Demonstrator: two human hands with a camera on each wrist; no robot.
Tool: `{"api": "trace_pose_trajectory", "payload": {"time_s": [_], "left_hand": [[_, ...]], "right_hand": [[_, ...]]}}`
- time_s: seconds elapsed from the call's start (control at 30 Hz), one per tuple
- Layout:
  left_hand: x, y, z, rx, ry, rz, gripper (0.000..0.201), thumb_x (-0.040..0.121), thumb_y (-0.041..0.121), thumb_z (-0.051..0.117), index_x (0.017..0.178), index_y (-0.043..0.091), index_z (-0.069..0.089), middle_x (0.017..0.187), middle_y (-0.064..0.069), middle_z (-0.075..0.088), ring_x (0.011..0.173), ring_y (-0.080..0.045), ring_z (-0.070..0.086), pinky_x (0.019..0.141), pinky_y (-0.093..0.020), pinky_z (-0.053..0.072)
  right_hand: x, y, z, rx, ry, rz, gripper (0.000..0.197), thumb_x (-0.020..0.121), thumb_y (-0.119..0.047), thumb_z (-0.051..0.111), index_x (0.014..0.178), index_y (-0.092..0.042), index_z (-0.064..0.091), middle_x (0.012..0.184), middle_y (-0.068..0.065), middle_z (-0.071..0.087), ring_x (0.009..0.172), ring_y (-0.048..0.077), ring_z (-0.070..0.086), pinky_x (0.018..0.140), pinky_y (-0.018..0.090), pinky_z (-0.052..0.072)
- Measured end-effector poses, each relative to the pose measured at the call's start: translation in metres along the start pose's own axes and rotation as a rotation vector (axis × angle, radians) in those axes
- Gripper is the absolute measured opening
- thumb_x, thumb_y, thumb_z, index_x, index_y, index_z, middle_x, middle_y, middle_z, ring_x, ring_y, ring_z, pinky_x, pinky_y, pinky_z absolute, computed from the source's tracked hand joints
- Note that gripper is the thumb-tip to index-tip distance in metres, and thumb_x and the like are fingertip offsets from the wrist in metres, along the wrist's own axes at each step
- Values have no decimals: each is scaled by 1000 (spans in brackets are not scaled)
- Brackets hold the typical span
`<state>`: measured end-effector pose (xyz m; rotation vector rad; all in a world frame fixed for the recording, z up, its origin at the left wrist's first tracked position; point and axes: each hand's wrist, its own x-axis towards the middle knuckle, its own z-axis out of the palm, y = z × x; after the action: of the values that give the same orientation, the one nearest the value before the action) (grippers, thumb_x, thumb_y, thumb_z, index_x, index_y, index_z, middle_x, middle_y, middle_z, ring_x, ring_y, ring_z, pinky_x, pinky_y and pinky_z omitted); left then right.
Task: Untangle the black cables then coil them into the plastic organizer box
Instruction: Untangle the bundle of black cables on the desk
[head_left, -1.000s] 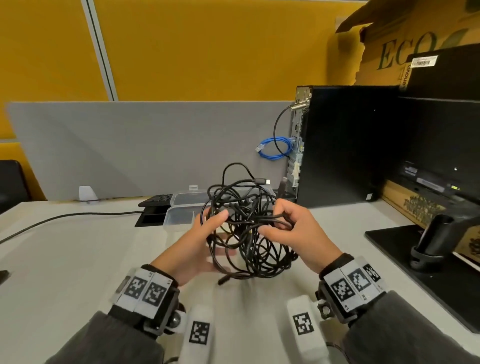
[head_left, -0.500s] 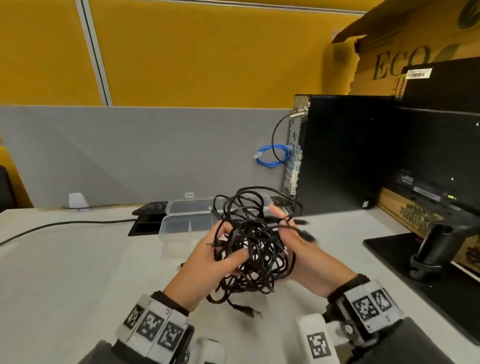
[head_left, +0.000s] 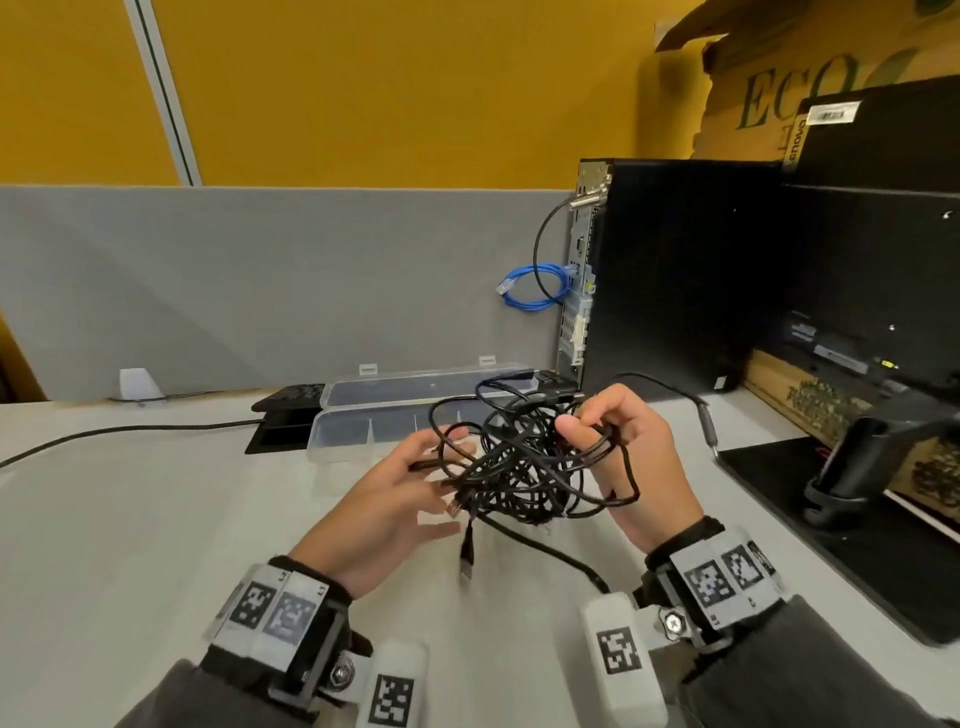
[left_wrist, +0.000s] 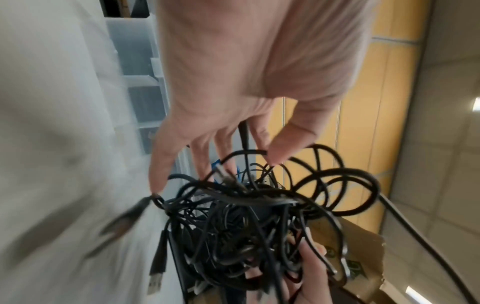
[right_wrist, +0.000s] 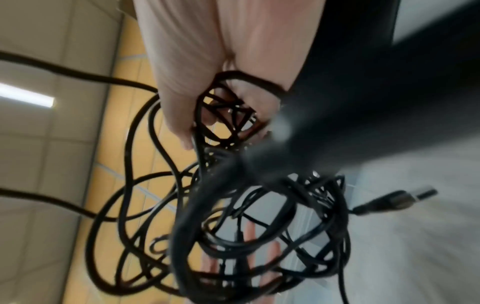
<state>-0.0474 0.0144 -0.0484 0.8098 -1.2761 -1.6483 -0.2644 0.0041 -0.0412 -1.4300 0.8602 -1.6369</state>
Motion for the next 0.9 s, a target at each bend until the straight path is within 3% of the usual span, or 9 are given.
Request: {"api": "trace_pose_trajectory", "payload": {"time_s": [0.13, 0.2, 0.23, 0.37, 0.47, 0.53, 0.67, 0.8, 0.9], "left_hand": [[-3, 7, 3, -223, -23, -114, 47, 78, 34, 54, 121, 15, 61, 120, -9, 60, 111, -27, 54, 89, -60, 45], [-6, 10, 9, -185, -23, -152, 64, 80, 58, 52, 120, 10, 62, 117, -13, 63, 111, -30, 57, 87, -60, 47], [-7, 9, 12, -111, -32, -148, 69, 77, 61, 57, 119, 7, 61, 115, -15, 64, 109, -32, 59, 85, -58, 49], [-6, 1, 19, 60, 28, -75, 61, 62, 24, 75, 107, -11, 52, 102, -23, 61, 87, -34, 61, 73, -40, 56], [-5, 1, 13, 20, 88, -27, 52, 64, 15, 71, 105, -11, 54, 94, -16, 65, 82, -25, 63, 69, -34, 56], [-5, 3, 9, -38, 84, -32, 52, 68, 16, 67, 110, -10, 52, 96, -16, 65, 81, -25, 63, 64, -34, 55], [-5, 4, 4, -142, 74, -84, 49, 69, 22, 66, 109, -5, 56, 98, -20, 62, 78, -26, 63, 57, -35, 53], [-6, 3, 5, -175, 41, -79, 22, 79, 23, 63, 90, 6, 70, 95, -17, 67, 82, -29, 64, 54, -34, 53], [-5, 0, 2, -176, 31, -62, 25, 85, 19, 49, 86, 10, 73, 93, -17, 68, 78, -31, 65, 49, -31, 51]], "right_hand": [[-3, -4, 6, -106, 42, -90, 28, 75, -14, 75, 63, -29, 55, 63, -3, 50, 63, 14, 48, 66, 28, 46], [-5, -5, 10, -116, -6, -116, 30, 75, -10, 74, 62, -29, 55, 60, -9, 50, 61, 9, 47, 64, 23, 45], [-6, -5, 12, -118, -67, -124, 30, 74, -10, 75, 62, -29, 54, 61, -10, 50, 61, 9, 48, 64, 23, 45], [-8, -11, 11, -147, -339, -66, 31, 70, -4, 72, 78, -31, 60, 78, -4, 52, 76, 11, 54, 73, 22, 47], [-2, -21, -9, -83, -450, 41, 54, 72, 1, 68, 117, -27, 57, 102, -3, 59, 105, 13, 56, 87, 28, 49], [1, -29, -20, -31, -434, 125, 55, 77, -5, 62, 126, -29, 53, 116, -4, 61, 117, 12, 54, 91, 33, 51], [4, -36, -24, 11, -306, 203, 32, 90, -19, 55, 121, -24, 58, 116, -2, 64, 113, 15, 59, 74, 34, 56], [4, -41, -21, -95, -183, 130, 34, 87, -20, 54, 120, -24, 56, 112, -1, 65, 99, 18, 65, 56, 28, 54], [6, -42, -17, -218, -109, 102, 37, 93, -22, 51, 128, -31, 47, 114, -9, 61, 90, 10, 66, 47, 21, 48]]}}
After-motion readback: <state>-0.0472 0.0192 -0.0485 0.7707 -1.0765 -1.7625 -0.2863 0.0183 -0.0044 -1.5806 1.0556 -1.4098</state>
